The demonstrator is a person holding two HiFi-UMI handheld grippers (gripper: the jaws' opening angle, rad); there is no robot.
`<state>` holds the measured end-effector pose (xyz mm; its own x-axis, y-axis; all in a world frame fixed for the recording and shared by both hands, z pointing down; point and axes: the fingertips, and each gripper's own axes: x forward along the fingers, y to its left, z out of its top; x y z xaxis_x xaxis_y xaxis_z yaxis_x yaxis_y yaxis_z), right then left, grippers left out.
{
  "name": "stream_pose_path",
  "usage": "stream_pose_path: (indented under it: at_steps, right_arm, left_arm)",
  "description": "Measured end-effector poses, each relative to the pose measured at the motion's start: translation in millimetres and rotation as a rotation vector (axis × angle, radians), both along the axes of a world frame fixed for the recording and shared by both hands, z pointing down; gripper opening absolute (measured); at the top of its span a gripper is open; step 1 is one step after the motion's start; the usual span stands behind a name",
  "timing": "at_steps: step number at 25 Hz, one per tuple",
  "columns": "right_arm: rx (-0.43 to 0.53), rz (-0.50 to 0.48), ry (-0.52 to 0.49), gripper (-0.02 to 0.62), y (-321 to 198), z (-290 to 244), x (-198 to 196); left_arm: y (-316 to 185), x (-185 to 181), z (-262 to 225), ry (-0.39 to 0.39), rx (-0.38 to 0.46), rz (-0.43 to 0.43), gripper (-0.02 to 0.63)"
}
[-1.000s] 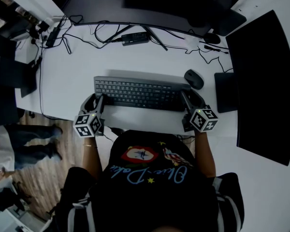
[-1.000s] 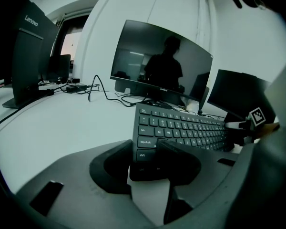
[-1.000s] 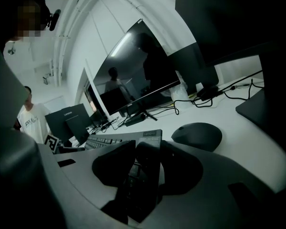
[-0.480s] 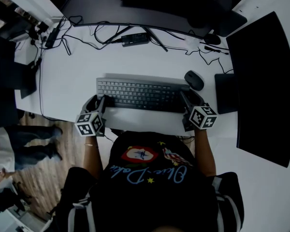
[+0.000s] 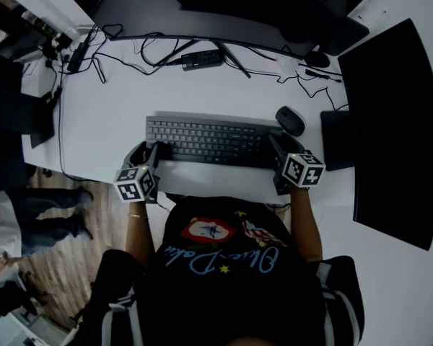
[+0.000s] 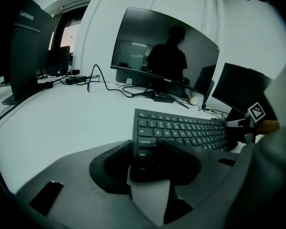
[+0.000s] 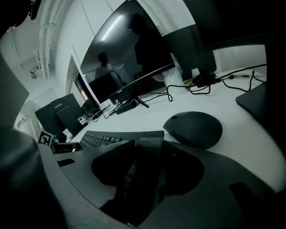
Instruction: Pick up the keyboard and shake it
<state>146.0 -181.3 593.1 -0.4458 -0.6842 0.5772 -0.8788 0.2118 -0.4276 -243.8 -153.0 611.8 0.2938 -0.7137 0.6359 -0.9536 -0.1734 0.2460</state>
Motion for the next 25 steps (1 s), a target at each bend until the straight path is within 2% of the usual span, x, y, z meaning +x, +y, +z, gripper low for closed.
stream_pose_path:
  at_steps: [15, 20, 25]
  right_arm:
    - [-0.082, -0.010, 0.048, 0.156, -3.1, 10.0, 1.6]
    - [-0.085, -0.014, 0.057, 0.160, -4.0, 10.5, 2.3]
    - [-0.052, -0.050, 0.120, 0.170, -5.3, 8.7, 2.5]
  left_arm:
    - [-0.5, -0.3, 2.2, -0.025, -0.016, -0.008, 0.149]
    - [-1.6, -3.4, 4.3, -0.035, -0.019, -0.009, 0.149]
    - [-1.3, -2.6, 3.7, -0.029, -0.014, -0.010, 0.149]
